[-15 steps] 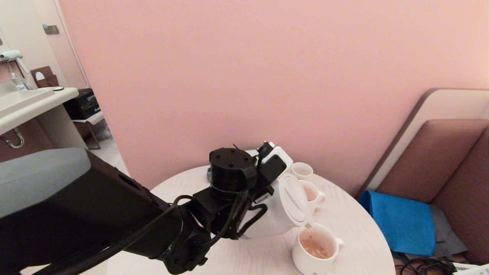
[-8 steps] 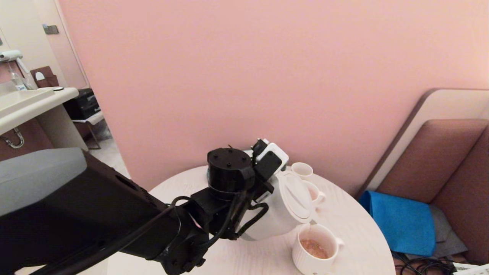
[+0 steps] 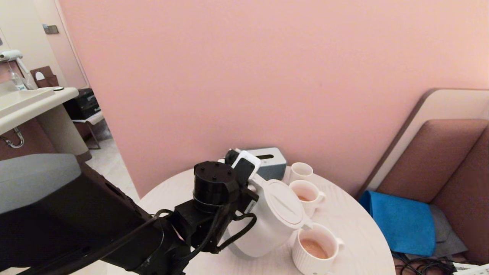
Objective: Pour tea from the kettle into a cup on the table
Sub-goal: Pour water into the cup, then put down the kettle on the table
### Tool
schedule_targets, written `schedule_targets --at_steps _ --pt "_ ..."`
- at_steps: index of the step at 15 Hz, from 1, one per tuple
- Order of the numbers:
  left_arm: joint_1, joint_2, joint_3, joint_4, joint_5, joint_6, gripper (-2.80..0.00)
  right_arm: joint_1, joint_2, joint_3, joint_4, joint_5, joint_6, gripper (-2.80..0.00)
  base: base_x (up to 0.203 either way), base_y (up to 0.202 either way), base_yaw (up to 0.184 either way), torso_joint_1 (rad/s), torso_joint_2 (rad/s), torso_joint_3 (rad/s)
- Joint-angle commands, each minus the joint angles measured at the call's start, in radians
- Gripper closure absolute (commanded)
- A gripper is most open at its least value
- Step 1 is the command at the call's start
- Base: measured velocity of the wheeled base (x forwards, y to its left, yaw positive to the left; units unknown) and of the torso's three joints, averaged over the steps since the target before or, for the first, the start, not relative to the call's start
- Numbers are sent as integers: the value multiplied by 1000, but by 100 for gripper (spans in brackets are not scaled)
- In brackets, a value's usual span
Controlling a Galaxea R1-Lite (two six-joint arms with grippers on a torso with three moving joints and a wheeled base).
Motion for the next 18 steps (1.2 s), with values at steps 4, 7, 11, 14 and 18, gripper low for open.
schedule_targets --at_steps 4,7,11,14,18 --pt "30 -15 31 -59 43 -176 0 0 1 0 0 0 0 0 0 0 0 0 0 0" --pt "89 -52 75 -58 53 -268 0 0 1 0 0 0 0 0 0 0 0 0 0 0" --pt "227 -162 172 -66 28 -335 0 0 1 0 0 0 0 0 0 0 0 0 0 0" --pt "372 -224 265 -67 -73 -353 0 0 1 0 0 0 0 0 0 0 0 0 0 0" --pt "523 -230 329 -100 -163 -356 0 0 1 0 -1 0 0 0 0 0 0 0 0 0"
